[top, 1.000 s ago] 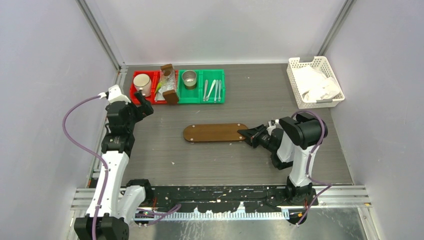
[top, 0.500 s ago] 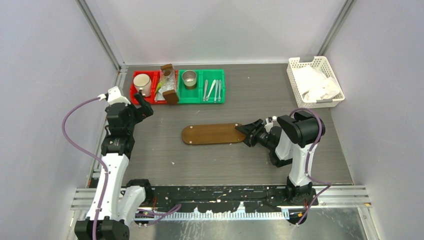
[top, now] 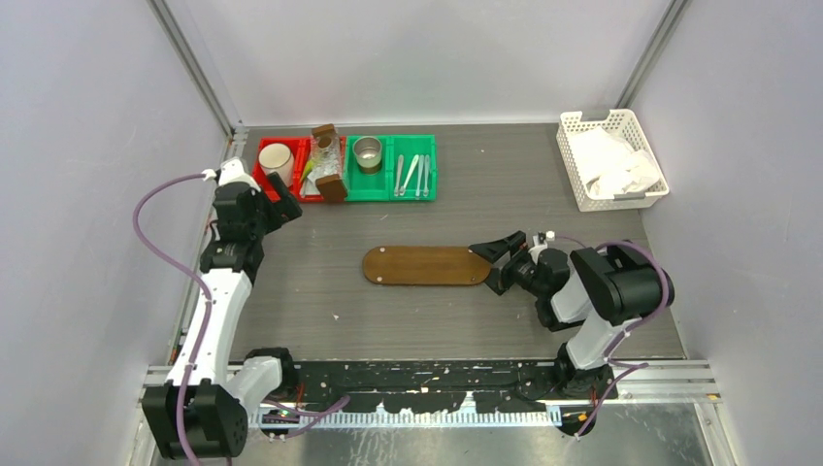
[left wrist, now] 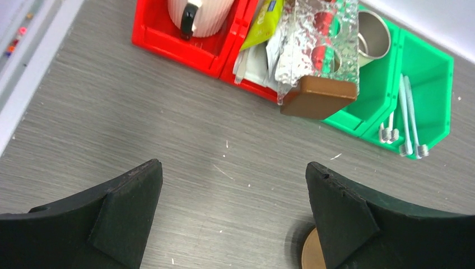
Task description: Prepare toiletry sets of a toothbrush and toothpaste on the tray
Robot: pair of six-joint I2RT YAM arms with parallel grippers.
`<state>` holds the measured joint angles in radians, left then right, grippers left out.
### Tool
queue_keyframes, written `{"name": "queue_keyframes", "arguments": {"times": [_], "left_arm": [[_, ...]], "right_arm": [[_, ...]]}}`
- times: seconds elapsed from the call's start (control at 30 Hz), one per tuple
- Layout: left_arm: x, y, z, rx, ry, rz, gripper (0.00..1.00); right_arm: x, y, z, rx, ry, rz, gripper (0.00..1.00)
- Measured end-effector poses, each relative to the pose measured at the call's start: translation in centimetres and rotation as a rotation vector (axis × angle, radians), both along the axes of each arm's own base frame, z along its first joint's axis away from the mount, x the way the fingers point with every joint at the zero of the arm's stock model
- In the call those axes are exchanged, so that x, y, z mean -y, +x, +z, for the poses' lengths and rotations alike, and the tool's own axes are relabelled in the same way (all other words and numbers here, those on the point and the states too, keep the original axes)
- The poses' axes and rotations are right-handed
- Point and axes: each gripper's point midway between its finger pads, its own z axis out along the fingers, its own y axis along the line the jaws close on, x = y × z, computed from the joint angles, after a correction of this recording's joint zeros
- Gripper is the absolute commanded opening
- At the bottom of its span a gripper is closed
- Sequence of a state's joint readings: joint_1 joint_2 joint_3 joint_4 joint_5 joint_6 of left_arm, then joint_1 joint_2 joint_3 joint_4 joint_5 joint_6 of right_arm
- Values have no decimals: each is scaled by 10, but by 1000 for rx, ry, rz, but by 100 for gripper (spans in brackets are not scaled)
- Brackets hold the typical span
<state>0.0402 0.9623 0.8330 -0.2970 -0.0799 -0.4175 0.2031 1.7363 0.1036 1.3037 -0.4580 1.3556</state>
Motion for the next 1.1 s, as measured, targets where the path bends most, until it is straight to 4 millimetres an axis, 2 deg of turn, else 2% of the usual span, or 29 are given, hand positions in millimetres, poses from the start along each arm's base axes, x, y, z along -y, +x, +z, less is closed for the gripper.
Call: {"name": "queue_keyframes", "arguments": {"times": [0.1, 0.23, 0.37, 0.77, 1.1], "left_arm": [[3, 1, -10, -38, -16, -8, 100], [5, -3, -4, -13, -29, -10, 100], [5, -5, 4, 11, -28, -10, 100], [5, -6, 5, 15, -26, -11, 100], [5, -9, 10, 34, -27, -13, 100]], "right_arm": [[0, 7, -2, -5, -53, 17, 100], [-2, 31, -4, 9, -128, 33, 100], [0, 42, -11, -12, -150, 17, 100], [1, 47, -12, -54, -195, -39, 100], [-16, 58, -19, -274, -370, -149, 100]]}}
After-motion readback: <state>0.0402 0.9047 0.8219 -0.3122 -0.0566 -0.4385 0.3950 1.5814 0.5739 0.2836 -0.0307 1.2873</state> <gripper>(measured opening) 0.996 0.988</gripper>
